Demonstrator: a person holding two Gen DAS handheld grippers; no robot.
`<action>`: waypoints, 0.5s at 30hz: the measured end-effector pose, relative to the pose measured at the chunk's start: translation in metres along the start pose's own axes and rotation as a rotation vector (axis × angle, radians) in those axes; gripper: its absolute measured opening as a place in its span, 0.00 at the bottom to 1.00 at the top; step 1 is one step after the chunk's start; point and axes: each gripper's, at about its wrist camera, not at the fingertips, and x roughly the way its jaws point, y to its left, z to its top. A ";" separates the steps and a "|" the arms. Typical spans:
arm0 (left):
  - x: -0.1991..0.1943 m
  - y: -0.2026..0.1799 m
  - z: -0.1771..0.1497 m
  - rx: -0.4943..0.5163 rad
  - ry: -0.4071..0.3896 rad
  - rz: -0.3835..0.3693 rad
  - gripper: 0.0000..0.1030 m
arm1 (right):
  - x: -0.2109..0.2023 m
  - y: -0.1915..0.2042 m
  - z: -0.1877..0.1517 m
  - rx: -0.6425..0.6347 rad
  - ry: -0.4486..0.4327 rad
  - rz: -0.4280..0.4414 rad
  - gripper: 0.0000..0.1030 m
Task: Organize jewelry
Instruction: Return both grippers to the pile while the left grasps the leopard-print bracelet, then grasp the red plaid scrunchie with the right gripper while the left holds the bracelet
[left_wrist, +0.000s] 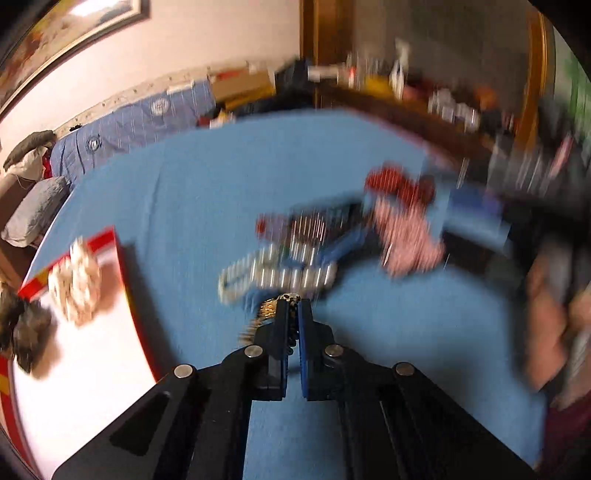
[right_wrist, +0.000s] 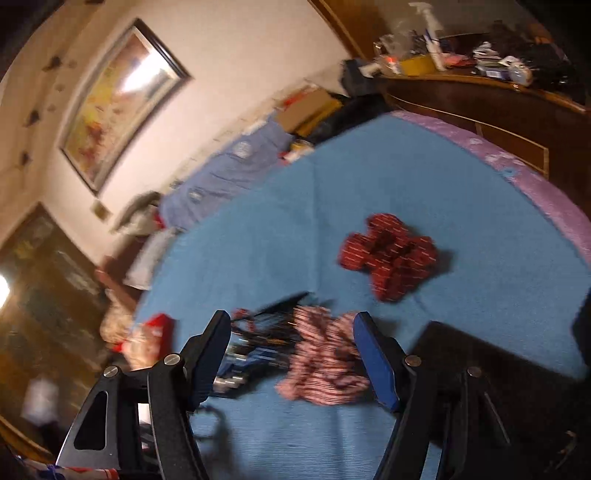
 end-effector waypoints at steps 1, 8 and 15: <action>-0.003 0.001 0.007 -0.019 -0.030 -0.016 0.04 | 0.004 -0.001 -0.001 -0.008 0.016 -0.026 0.71; 0.005 0.011 0.012 -0.056 -0.112 0.008 0.04 | 0.031 0.001 -0.010 -0.076 0.113 -0.144 0.73; 0.006 0.014 0.007 -0.029 -0.130 0.073 0.04 | 0.053 0.013 -0.024 -0.218 0.154 -0.252 0.72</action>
